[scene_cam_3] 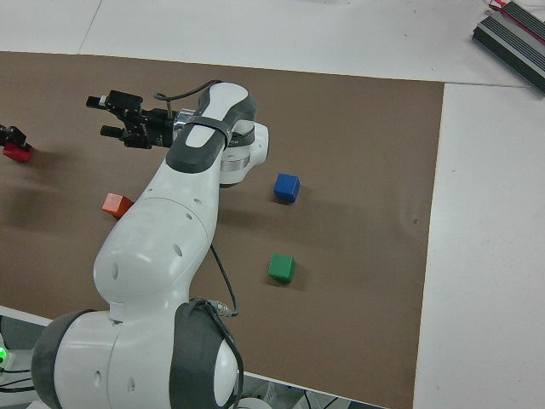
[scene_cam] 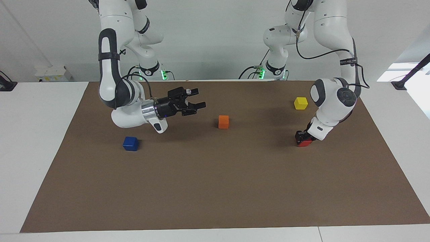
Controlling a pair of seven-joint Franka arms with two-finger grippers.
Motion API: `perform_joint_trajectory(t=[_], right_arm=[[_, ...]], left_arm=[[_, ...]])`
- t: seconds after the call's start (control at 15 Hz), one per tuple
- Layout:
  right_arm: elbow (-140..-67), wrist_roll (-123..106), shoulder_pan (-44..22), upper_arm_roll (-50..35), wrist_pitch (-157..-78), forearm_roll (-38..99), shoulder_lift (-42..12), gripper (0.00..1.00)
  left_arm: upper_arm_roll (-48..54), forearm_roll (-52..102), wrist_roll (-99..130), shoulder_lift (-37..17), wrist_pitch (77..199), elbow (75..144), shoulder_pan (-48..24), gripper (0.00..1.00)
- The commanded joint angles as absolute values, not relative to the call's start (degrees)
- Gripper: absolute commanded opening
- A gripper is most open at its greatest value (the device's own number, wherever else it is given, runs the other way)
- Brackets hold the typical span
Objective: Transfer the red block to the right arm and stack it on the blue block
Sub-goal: 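Grasp the red cube with the left gripper and lift it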
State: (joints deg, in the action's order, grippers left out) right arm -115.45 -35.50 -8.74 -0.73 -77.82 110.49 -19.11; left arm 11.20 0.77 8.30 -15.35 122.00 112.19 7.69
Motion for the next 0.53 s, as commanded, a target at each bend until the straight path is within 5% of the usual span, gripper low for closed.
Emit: perform_joint_trajectory(t=[0.0,0.47], right_arm=[[-116.72,-40.5,-12.37,-1.14,-70.96,119.32,-22.4,1.0],[-116.37,-42.89,-16.25,-1.32,-71.01,125.15,-23.64,1.0]], left_arm=[[11.25,3.93,14.92,-13.37,106.31,102.86,6.42,0.0],[11.25,25.82,45.81,-0.02,87.55,98.96,5.71,0.0]])
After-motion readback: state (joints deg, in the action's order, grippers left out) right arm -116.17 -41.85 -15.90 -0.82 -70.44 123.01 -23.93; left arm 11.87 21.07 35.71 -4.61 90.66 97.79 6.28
